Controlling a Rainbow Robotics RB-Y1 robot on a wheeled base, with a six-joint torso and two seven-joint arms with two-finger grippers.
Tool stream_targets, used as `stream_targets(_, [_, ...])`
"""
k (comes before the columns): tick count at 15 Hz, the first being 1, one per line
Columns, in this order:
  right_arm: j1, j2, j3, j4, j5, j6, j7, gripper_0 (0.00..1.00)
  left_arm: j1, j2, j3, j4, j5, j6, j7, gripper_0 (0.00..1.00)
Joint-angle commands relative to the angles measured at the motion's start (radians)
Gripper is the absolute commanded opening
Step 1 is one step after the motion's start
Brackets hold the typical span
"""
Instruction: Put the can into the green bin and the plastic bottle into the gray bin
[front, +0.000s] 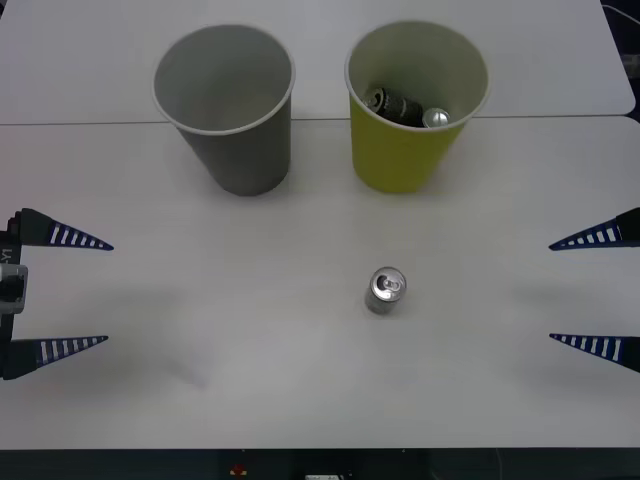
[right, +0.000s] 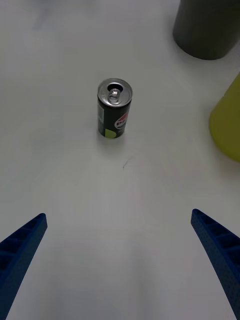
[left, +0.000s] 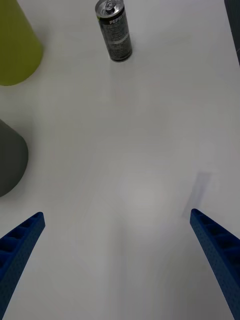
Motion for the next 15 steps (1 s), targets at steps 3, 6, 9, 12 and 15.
stream_targets(3, [0.024,-0.018,-0.027,-0.016,0.004,-0.004,0.007,1.00,0.000,0.000,0.000,0.000,0.000,0.000,0.000,1.00])
stream_targets(6, [0.027,-0.007,-0.028,-0.004,0.006,-0.002,0.017,1.00,0.000,0.000,0.000,0.000,0.000,0.000,0.000,1.00])
stream_targets(9, [0.027,0.033,-0.017,0.022,0.001,-0.001,0.031,1.00,0.000,0.000,0.000,0.000,0.000,0.000,0.000,1.00])
stream_targets(12, [0.028,0.074,0.019,0.050,-0.016,0.028,0.055,1.00,0.000,0.000,0.000,0.000,0.000,0.000,0.000,1.00])
stream_targets(15, [0.027,0.140,0.049,0.091,-0.025,0.044,0.090,1.00,0.000,0.000,0.000,0.000,0.000,0.000,0.000,1.00])
